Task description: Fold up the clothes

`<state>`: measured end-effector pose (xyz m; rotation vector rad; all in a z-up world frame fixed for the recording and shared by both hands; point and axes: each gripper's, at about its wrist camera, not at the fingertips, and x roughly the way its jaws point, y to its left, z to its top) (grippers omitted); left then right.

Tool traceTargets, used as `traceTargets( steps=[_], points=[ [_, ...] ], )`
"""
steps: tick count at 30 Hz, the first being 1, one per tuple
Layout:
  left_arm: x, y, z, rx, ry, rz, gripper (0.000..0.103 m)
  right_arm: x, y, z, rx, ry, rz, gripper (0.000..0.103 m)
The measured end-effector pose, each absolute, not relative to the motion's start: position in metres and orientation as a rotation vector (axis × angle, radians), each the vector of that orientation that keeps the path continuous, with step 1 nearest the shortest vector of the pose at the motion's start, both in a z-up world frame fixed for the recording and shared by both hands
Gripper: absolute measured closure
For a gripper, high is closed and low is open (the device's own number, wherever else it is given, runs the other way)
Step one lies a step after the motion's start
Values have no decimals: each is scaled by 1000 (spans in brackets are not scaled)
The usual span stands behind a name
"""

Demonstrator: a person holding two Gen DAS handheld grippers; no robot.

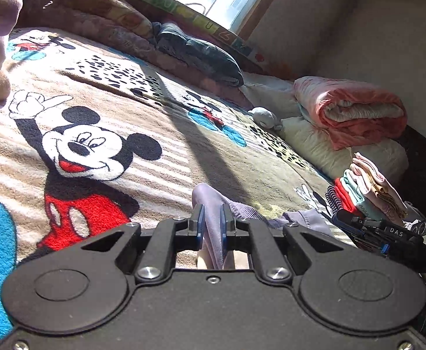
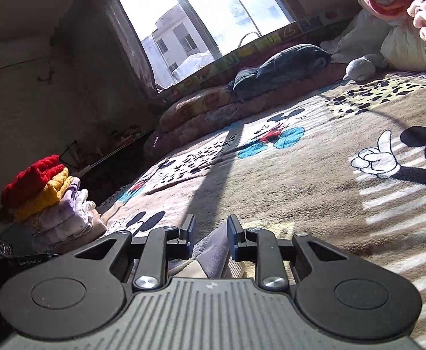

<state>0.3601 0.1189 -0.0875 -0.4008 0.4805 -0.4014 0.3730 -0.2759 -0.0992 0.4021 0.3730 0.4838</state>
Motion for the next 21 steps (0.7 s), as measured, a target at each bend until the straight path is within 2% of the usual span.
traceTargets(
  steps=[5,7,10,13,18,21],
  points=[
    [350,91,-77,-223,386,-440,96,374,-246,-96,192,380,524,75],
    [356,82,-84,-191,417,-458,93,378,-237,-101,139,410,525,74],
    [373,76,-105,-163,538,-407,88,392,-238,-119,177,535,500,74],
    [381,84,-115,-229,593,-398,81,397,-246,-124,249,566,494,74],
    [371,92,-109,-276,545,-416,79,391,-260,-122,334,523,481,73],
    [353,94,-89,-252,482,-462,79,369,-260,-103,269,467,490,71]
  ],
)
